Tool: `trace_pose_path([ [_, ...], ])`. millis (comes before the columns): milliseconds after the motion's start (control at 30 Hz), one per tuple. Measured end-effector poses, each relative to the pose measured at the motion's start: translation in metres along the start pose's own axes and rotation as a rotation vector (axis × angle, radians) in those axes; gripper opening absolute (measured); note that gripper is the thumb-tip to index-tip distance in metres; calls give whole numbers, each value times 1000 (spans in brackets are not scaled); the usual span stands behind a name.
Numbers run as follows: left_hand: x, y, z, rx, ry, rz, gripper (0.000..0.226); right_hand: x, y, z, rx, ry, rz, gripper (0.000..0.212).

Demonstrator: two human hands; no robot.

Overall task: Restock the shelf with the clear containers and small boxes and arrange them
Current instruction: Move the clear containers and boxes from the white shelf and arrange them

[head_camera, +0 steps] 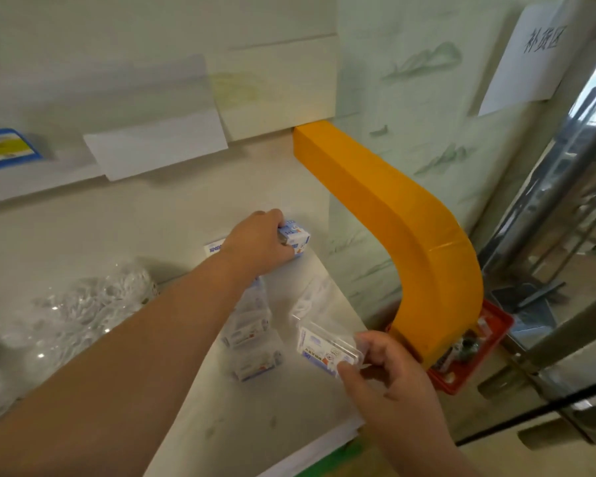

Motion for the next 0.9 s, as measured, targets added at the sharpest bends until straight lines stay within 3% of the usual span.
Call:
trace_pose_path([
  [200, 3, 0, -3, 214, 48, -85, 34, 4, 2, -1, -12, -3, 5, 23],
  [367, 1, 2, -1, 206, 41, -93, 36, 6, 4, 1, -125, 43, 74, 26],
  [633, -48, 1, 17, 4, -151, -45, 39, 13, 7, 1, -401, 105, 155, 31],
  [900, -115, 12, 45, -147, -358, -14, 39, 18, 15, -11, -616, 112, 260, 55],
])
Point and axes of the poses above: each hand's wrist, its own x-axis towards the middle knuckle, its own z-axis out of the back of the hand, y = z × x, the point moved 4 cm from there along x, towards the middle knuckle, and after that the axes turned 4 degrees about x, right-handed, at the moved point
